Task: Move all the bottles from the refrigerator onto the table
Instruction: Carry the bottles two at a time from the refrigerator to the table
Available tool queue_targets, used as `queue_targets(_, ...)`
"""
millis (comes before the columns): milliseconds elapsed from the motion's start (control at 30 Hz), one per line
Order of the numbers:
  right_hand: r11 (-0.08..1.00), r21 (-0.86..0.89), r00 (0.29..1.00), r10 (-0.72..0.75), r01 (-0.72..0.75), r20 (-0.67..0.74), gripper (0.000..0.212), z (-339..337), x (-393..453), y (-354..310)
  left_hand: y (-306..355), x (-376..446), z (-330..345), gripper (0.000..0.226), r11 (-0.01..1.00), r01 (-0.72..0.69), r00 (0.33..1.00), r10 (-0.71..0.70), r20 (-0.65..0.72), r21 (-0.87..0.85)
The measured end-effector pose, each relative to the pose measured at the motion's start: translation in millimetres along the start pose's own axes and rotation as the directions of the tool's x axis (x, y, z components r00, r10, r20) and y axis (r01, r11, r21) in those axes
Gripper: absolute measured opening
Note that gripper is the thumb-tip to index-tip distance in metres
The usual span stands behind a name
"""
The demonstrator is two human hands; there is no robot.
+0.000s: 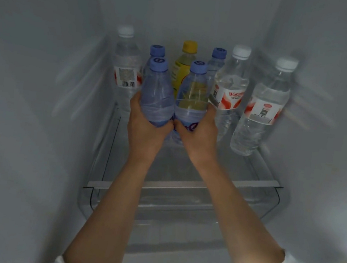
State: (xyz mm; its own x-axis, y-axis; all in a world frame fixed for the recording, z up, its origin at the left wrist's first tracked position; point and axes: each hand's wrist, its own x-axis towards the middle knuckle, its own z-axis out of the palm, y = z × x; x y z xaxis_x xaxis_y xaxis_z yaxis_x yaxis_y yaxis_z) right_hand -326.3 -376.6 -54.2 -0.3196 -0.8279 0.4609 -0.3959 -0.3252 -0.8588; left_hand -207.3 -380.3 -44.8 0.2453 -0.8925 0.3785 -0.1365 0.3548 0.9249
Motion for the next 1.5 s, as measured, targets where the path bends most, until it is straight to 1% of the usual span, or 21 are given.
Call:
queue_targets(67,1.0,0.009,1.0,0.01,-0.01,0.005,0.073,-2,0,0,-2,0,0,0.086,1.0,-0.003,1.0,0.003,-0.026,-0.006)
queue_targets(200,0.998,0.045,0.999,0.039,-0.038,-0.001,0.073,-7,-4,-5,-1,-6,-3,0.082,1.0,-0.003,0.996,0.003,-0.087,0.003)
queue_targets(400,0.998,0.061,0.999,-0.006,0.009,-0.047,0.069,-19,-22,-11,7,-26,-10,0.082,0.999,-0.032,0.983,0.031,-0.182,-0.003)
queue_targets(500,0.994,0.099,0.995,-0.042,0.05,-0.087,0.066,-30,-36,-23,16,-40,-18,0.081,0.997,-0.038,0.982,0.026,-0.187,-0.06)
queue_targets(600,0.99,0.112,0.989,-0.07,0.084,-0.128,0.066,-43,-52,-42,33,-53,-27,0.076,0.995,-0.065,0.982,0.05,-0.181,-0.08)
queue_targets(733,0.993,0.104,0.987,-0.04,0.056,-0.154,0.071,-63,-84,-60,55,-77,-42,0.074,0.992,-0.094,0.985,0.08,-0.152,-0.086)
queue_targets(867,0.998,0.031,0.976,-0.038,0.046,-0.216,0.071,-83,-127,-74,66,-111,-57,0.071,0.984,-0.116,0.993,0.111,-0.045,-0.133)
queue_targets(933,0.998,0.048,0.969,-0.017,0.029,-0.246,0.068,-91,-150,-76,68,-129,-63,0.069,0.983,-0.107,0.994,0.111,0.017,-0.147)
queue_targets(1033,0.997,0.066,0.957,0.051,-0.033,-0.284,0.065,-111,-194,-74,68,-161,-68,0.069,0.985,-0.026,0.987,0.052,0.149,-0.172)
queue_targets(1100,0.992,0.062,0.939,0.121,-0.107,-0.321,0.066,-126,-224,-71,67,-184,-69,0.067,0.985,0.023,0.971,0.018,0.239,-0.17)
queue_targets(1200,0.974,0.027,0.905,0.218,-0.224,-0.366,0.069,-146,-267,-69,62,-217,-72,0.067,0.989,0.078,0.926,-0.025,0.377,-0.127)
queue_targets(1267,0.956,0.037,0.878,0.281,-0.29,-0.388,0.07,-157,-293,-69,58,-237,-75,0.066,0.991,0.1,0.886,-0.049,0.461,-0.085)
queue_targets(1367,0.931,0.027,0.839,0.34,-0.364,-0.425,0.068,-176,-334,-66,51,-270,-77,0.061,0.993,0.119,0.811,-0.085,0.578,-0.022)
queue_targets(1500,0.883,0.01,0.758,0.409,-0.47,-0.508,0.066,-204,-398,-69,43,-326,-79,0.069,0.989,0.135,0.7,-0.137,0.701,0.058)
